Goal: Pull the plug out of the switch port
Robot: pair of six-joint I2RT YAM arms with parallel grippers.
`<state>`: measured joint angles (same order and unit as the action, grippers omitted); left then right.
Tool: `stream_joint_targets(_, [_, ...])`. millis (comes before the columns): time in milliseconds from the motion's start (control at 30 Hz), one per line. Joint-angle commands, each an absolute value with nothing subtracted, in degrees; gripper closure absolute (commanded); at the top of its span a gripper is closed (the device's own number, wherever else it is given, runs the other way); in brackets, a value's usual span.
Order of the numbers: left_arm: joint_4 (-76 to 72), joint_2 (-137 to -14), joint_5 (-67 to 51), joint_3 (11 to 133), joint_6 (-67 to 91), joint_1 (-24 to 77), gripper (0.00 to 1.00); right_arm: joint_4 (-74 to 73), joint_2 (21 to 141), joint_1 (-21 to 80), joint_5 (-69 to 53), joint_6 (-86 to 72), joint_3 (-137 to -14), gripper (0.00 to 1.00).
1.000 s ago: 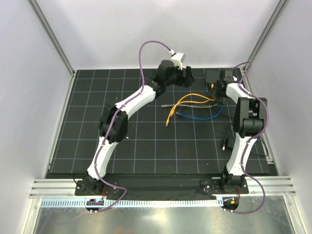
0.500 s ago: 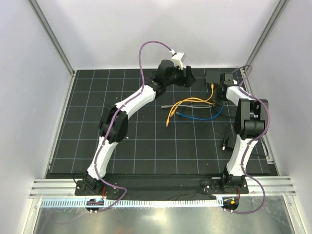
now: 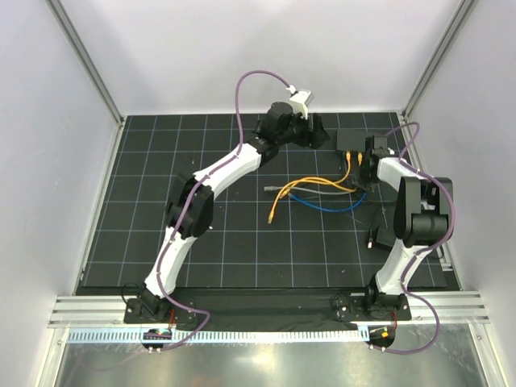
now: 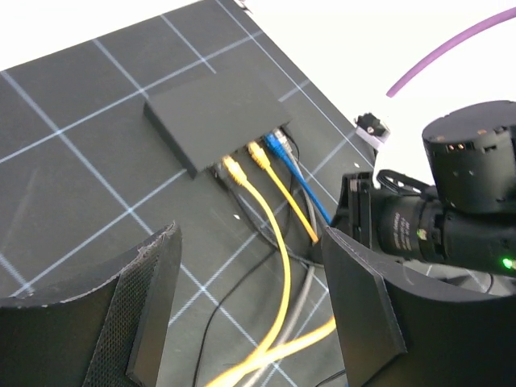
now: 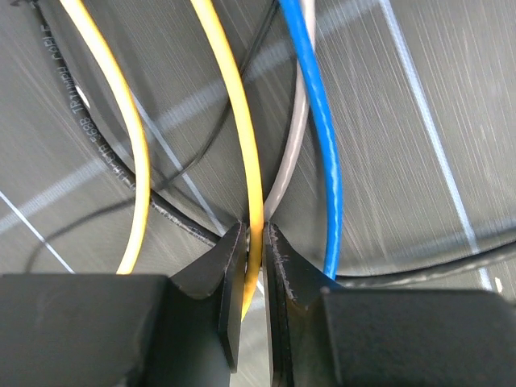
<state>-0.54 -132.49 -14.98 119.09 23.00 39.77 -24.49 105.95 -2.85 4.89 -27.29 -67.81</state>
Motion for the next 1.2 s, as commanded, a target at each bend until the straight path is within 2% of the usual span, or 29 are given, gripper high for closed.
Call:
stream_joint_targets(0, [-1.8,-131.4,-15.9,119.2,19.9,42.0,0.27,-25.8,100.0,-2.7,3.9,-26.4,-62.8,0.78])
stream_joint_targets(133, [-1.8,-132.1,-17.5,119.3,19.3,42.8,0.28,-25.1,94.0,-2.7,3.2,-25.8,-55.8,0.75])
stream_joint_targets(300, [-4.4,-134.3,-22.7,119.2,20.6,43.4,0.29,-25.0,91.2,-2.7,1.7,-25.4,-53.1,0.71])
stream_joint_targets(467, [-6.0,-139.6,-23.4,123.1,20.4,44.2,0.30,-27.6,91.3,-3.4,5.1,-25.0,-57.4,0.49])
stream_joint_targets(500, [-6.0,-140.5,-23.2,124.2,20.5,44.4,0.31,-27.9,91.1,-4.5,5.0,-25.1,-58.1,0.40])
stream_joint_targets(533, [-6.2,-141.5,-23.1,125.4,20.5,44.5,0.32,-28.0,91.0,-4.9,4.7,-25.1,-59.0,0.34])
stream_joint_targets(600, [-6.9,-144.5,-22.6,128.4,19.9,44.6,0.33,-28.4,90.8,-6.2,4.6,-25.0,-61.1,0.29])
stream_joint_targets(767, [-6.2,-148.1,-20.0,133.2,18.3,44.5,0.32,-26.1,93.2,-9.5,-1.6,-26.1,-65.7,0.28])
stream_joint_targets(933, [-10.6,-147.7,-18.9,131.6,19.7,44.5,0.27,-22.4,99.2,-9.7,-8.1,-29.3,-70.6,0.28])
stream_joint_targets(1167, [-17.7,-145.5,-16.8,125.3,19.8,44.5,0.26,-18.0,101.5,-7.3,-10.7,-29.7,-69.2,0.33])
